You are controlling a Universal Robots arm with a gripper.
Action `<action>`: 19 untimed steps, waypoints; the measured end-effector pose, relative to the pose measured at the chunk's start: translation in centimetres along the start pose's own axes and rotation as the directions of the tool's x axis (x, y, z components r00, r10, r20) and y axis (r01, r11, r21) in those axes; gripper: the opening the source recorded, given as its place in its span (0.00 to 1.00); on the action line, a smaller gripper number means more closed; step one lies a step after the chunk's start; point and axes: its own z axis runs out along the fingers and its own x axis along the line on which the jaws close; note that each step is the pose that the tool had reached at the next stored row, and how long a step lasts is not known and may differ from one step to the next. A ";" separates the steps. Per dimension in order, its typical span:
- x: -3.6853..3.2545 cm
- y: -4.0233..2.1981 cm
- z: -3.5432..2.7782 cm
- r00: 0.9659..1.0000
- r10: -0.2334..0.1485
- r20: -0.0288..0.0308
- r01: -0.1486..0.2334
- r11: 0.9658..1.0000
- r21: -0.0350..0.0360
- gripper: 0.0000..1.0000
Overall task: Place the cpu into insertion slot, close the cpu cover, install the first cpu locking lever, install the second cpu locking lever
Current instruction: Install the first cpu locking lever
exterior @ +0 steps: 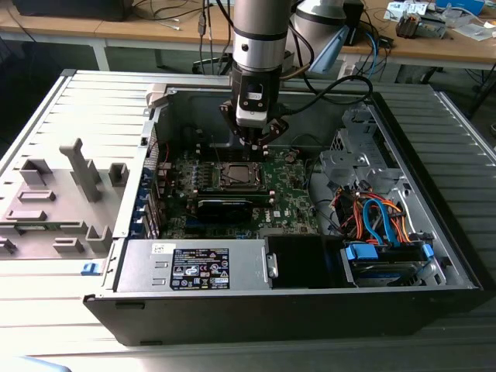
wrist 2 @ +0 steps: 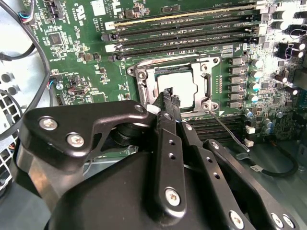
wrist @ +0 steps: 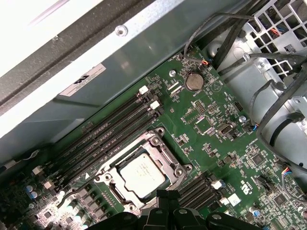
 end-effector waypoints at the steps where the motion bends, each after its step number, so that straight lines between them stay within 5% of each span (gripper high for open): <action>1: 0.00 0.00 0.00 1.000 -0.001 0.000 0.001 1.000 0.000 0.11; 19: 0.00 0.00 0.00 1.000 -0.014 0.001 0.014 1.000 -0.001 0.11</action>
